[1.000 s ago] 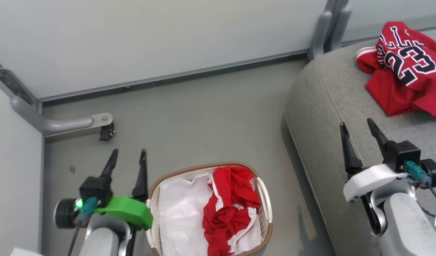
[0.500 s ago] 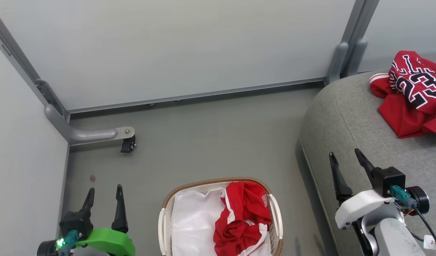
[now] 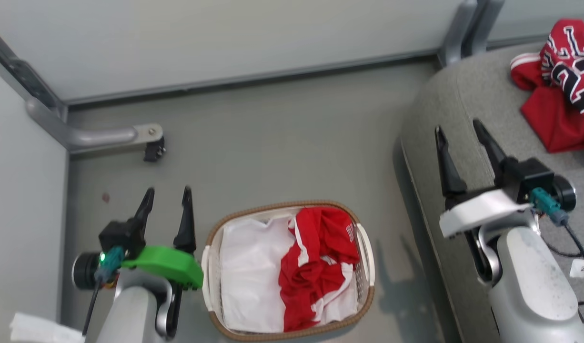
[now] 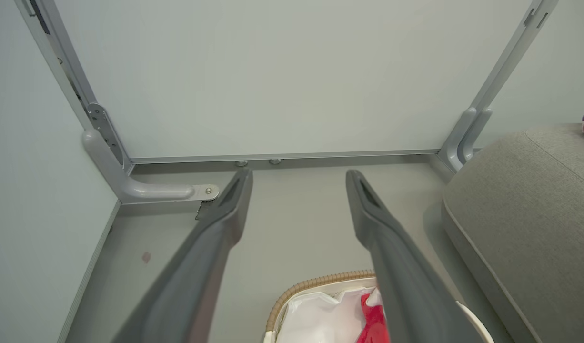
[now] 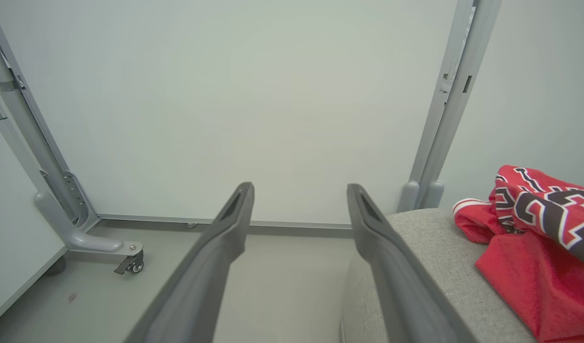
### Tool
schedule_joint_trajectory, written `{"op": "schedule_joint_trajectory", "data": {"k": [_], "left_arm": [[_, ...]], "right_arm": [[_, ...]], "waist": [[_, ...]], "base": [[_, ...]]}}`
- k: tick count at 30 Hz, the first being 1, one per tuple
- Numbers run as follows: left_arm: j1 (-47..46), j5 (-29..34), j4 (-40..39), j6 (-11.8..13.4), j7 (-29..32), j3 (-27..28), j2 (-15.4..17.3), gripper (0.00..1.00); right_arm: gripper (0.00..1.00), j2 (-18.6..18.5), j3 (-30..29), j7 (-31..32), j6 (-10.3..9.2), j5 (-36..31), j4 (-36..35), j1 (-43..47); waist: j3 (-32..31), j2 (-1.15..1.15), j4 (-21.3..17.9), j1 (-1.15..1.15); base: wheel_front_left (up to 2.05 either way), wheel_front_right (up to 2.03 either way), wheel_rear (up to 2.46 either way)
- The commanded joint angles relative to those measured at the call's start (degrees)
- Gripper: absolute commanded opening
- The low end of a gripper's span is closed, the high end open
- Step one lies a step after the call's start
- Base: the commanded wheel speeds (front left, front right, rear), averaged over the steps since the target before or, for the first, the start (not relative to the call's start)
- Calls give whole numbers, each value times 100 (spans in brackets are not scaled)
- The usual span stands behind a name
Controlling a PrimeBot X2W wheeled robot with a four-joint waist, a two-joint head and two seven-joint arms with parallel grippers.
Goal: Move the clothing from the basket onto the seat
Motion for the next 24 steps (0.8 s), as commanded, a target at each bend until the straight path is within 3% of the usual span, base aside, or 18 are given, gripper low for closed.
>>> {"op": "schedule_joint_trajectory", "data": {"k": [1,13,24], "left_arm": [[-284,-39,49,-23,-5,-75,16,100],[-2021,-246,1071,-48,-5,-1110,28,100],[-3204,-738,2422,-49,-5,-1912,59,100]], "right_arm": [[100,5,17,-9,-8,23,-100,-172],[100,36,235,-9,-8,382,-890,-1082],[100,36,416,-9,-8,686,-1296,-1458]], "waist": [[928,0,-465,0],[2498,0,-1007,0],[3455,0,-1371,0]], "base": [[0,0,0],[0,0,0],[0,0,0]]}}
